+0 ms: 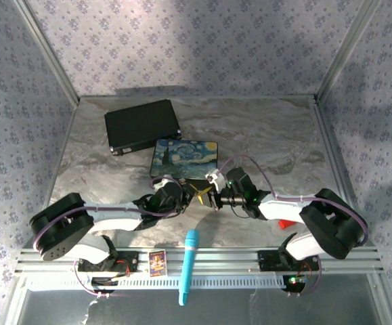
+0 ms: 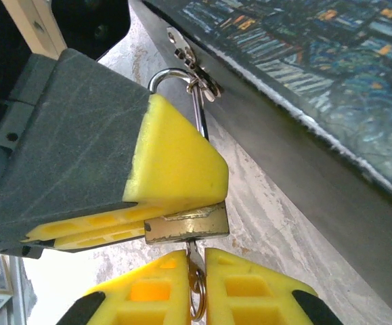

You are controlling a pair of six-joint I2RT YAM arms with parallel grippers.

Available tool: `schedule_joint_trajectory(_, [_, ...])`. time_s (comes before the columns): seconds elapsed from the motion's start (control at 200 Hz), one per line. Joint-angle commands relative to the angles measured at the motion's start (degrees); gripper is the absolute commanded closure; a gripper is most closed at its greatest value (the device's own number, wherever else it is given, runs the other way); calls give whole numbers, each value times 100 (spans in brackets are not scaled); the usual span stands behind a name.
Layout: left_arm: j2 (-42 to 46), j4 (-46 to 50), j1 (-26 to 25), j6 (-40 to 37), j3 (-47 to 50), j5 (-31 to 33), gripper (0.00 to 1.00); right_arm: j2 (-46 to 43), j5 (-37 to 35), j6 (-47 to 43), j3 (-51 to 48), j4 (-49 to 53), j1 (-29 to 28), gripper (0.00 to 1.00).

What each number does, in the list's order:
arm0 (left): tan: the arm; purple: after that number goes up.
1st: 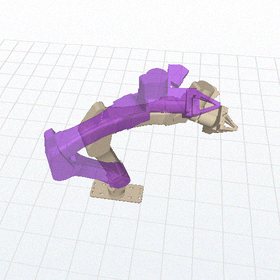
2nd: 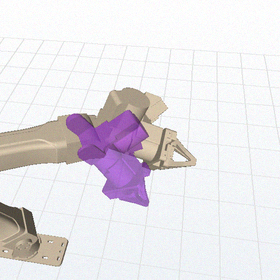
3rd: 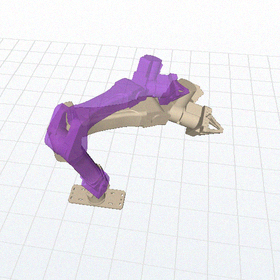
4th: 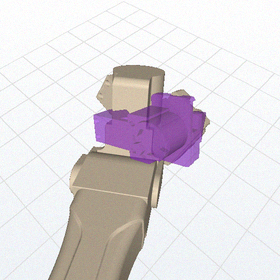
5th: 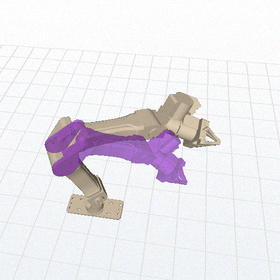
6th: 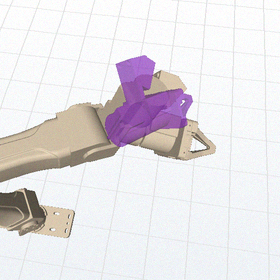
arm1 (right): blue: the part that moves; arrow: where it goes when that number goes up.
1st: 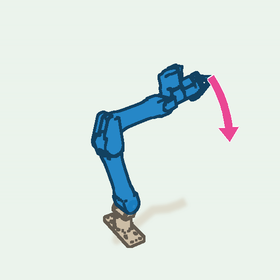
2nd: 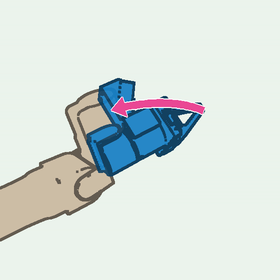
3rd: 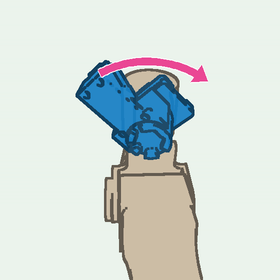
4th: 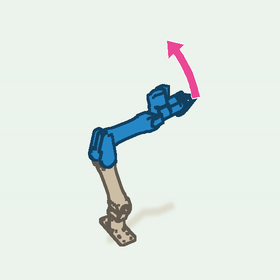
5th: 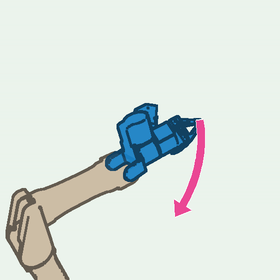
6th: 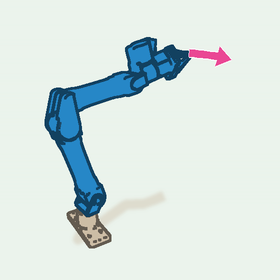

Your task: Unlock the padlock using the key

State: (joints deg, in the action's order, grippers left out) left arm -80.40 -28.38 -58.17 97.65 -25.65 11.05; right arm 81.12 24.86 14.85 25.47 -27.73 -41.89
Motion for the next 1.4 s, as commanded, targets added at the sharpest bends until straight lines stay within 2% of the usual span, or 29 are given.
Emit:
schedule_joint_trajectory(0.0, [29, -203, -120, -35, 36, -136, 100, 117, -847, 413, -46, 39, 310, 86])
schedule_joint_trajectory(0.365, [48, -183, -124, -79, 16, -121, 100, 150, -1101, 1116, -38, 168, 389, 77])
schedule_joint_trajectory(0.445, [33, -178, -124, -78, 7, -112, 100, 119, -1152, 1201, -50, 195, 392, 73])
schedule_joint_trajectory(0.76, [-1, -185, -124, -44, 25, -98, 100, 54, -1094, 1413, -60, 195, 417, 66])
schedule_joint_trajectory(1.089, [-34, -45, -106, -70, -19, -31, 100, -541, -1151, 1162, -303, 383, 392, 47])
schedule_joint_trajectory(1.394, [-177, -8, -107, -26, -100, -77, 100, -1147, -1198, 1051, -399, 832, 412, 42])
